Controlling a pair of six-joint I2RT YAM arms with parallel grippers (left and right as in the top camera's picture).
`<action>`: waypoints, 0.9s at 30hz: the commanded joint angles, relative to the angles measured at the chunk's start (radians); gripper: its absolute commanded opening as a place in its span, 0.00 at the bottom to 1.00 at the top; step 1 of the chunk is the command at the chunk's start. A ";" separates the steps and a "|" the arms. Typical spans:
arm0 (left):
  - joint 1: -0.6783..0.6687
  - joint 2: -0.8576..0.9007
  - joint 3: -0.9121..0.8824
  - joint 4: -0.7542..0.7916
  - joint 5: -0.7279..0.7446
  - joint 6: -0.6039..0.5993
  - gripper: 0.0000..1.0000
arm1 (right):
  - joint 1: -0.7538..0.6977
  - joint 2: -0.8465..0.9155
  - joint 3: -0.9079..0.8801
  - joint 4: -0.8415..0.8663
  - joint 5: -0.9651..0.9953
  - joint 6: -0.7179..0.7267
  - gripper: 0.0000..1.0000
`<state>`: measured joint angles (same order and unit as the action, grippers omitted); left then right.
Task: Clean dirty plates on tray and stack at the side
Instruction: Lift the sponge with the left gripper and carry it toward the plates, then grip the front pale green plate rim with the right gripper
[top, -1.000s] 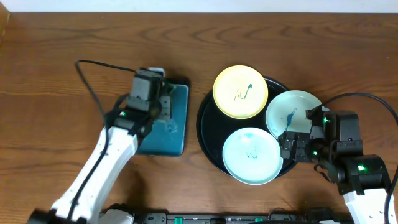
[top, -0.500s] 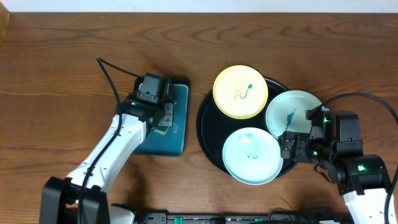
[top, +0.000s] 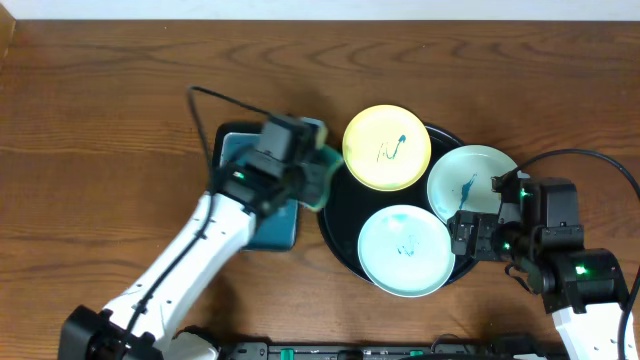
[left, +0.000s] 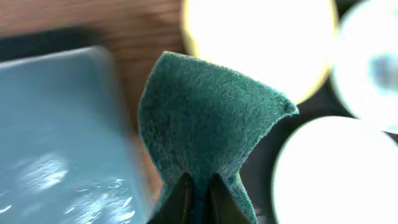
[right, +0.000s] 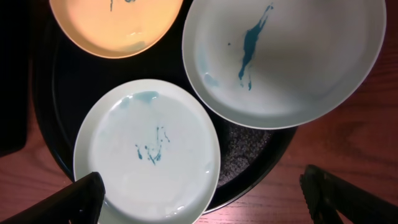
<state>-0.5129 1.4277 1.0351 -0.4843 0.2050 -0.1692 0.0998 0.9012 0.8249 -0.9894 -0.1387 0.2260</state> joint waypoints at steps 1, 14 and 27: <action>-0.097 0.017 0.024 0.044 0.050 -0.080 0.07 | -0.001 0.009 0.023 -0.004 0.068 0.073 0.99; -0.332 0.182 0.024 0.157 0.108 -0.286 0.07 | -0.001 0.215 0.021 -0.051 0.032 0.103 0.79; -0.381 0.209 0.024 0.184 0.123 -0.289 0.07 | -0.001 0.486 0.002 -0.040 -0.010 0.079 0.64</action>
<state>-0.8940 1.6344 1.0351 -0.3058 0.3161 -0.4492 0.0998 1.3521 0.8257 -1.0328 -0.1352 0.3183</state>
